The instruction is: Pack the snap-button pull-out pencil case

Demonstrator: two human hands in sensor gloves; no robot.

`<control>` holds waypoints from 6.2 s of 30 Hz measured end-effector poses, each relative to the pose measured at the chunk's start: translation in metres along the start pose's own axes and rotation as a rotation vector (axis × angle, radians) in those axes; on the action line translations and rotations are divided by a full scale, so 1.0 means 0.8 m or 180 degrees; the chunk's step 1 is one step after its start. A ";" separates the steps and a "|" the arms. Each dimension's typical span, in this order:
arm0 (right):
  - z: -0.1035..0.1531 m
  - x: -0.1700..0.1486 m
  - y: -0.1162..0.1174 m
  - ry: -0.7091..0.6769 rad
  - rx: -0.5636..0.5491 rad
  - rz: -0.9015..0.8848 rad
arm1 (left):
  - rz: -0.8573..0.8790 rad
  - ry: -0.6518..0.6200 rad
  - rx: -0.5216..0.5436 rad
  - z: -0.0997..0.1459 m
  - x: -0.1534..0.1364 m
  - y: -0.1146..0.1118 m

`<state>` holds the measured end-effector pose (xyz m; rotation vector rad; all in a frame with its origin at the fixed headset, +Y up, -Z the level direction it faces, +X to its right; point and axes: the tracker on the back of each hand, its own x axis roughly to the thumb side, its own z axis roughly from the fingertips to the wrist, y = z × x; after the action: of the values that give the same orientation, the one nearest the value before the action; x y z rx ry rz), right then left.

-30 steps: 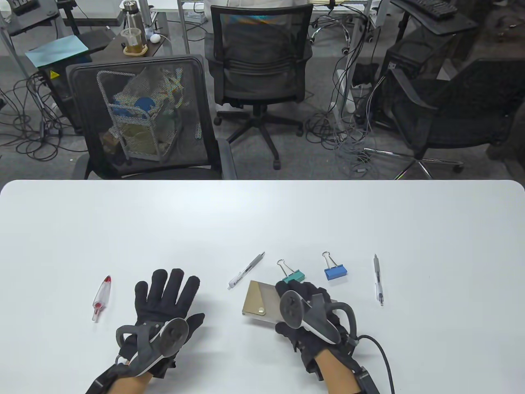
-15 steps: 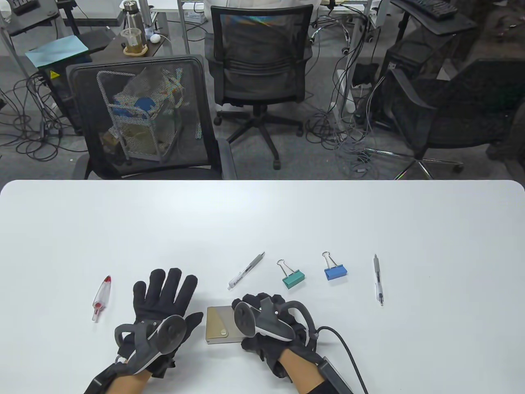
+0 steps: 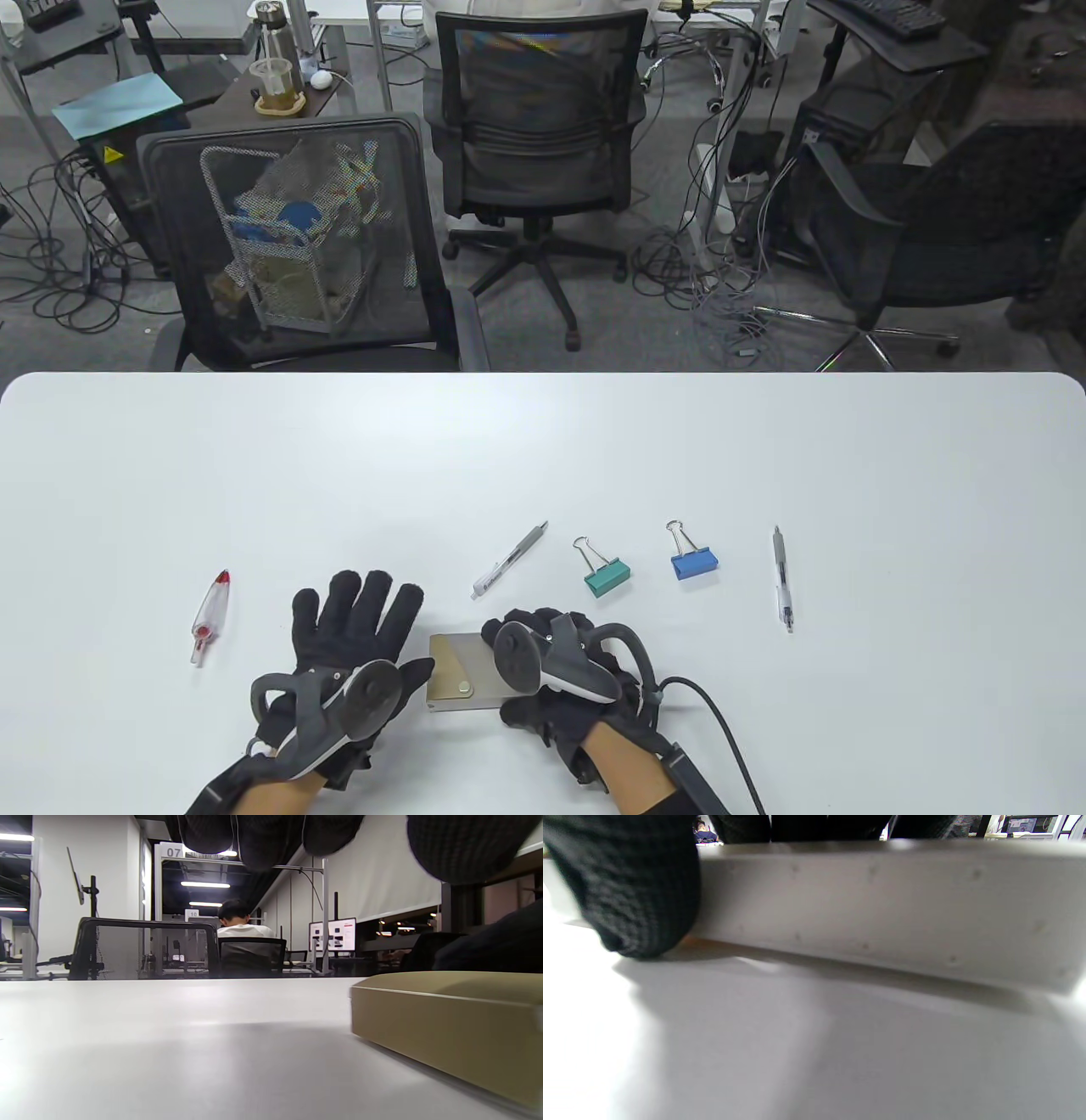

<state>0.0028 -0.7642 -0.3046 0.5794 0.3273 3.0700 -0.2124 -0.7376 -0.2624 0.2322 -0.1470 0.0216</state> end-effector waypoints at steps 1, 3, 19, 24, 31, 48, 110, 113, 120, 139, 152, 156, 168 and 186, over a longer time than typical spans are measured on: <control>0.000 0.000 0.000 -0.0002 -0.0005 0.0005 | 0.0012 -0.0036 -0.0023 0.001 0.004 0.000; 0.001 -0.001 0.000 -0.0008 -0.0012 -0.0003 | 0.0011 -0.0107 -0.0090 0.002 0.015 -0.001; 0.001 -0.002 0.000 -0.0010 -0.0006 -0.0040 | -0.0548 -0.0439 -0.0188 0.008 0.073 -0.018; 0.001 -0.002 0.000 -0.0020 -0.0021 -0.0048 | -0.0589 -0.0553 -0.0070 0.011 0.079 -0.018; 0.002 -0.003 0.000 -0.0028 -0.0037 -0.0045 | -0.1027 -0.0810 0.0168 0.019 0.096 -0.021; 0.002 -0.004 0.001 -0.0025 -0.0012 -0.0072 | 0.0531 0.0170 -0.0493 -0.008 0.029 0.005; 0.068 -0.160 0.011 0.0035 -0.0176 -0.0243 | 0.1083 0.0892 -0.0793 -0.036 -0.086 0.021; 0.068 -0.160 0.012 0.0031 -0.0176 -0.0250 | 0.0884 0.0851 -0.0649 -0.041 -0.085 0.022; 0.068 -0.160 0.013 0.0007 -0.0196 -0.0276 | 0.0142 0.0693 -0.0477 -0.039 -0.080 0.000; 0.057 -0.145 -0.032 0.0381 -0.0484 -0.0348 | 0.0086 0.0693 -0.0393 -0.023 -0.085 0.001; -0.034 -0.115 -0.082 0.1824 -0.0369 0.0009 | 0.0080 0.0723 -0.0435 -0.021 -0.089 0.001; -0.061 -0.110 -0.081 0.1965 -0.0070 0.0154 | 0.0096 0.0730 -0.0438 -0.020 -0.091 0.001; -0.089 -0.104 -0.060 0.2201 0.0414 0.0464 | 0.0081 0.0697 -0.0438 -0.020 -0.091 -0.001; -0.073 -0.105 -0.069 0.1939 0.0049 0.0448 | 0.0104 0.0700 -0.0426 -0.019 -0.093 -0.001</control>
<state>0.0577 -0.7252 -0.3992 -0.3701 0.3149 3.3066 -0.2838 -0.7352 -0.2878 0.0926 0.0666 0.0693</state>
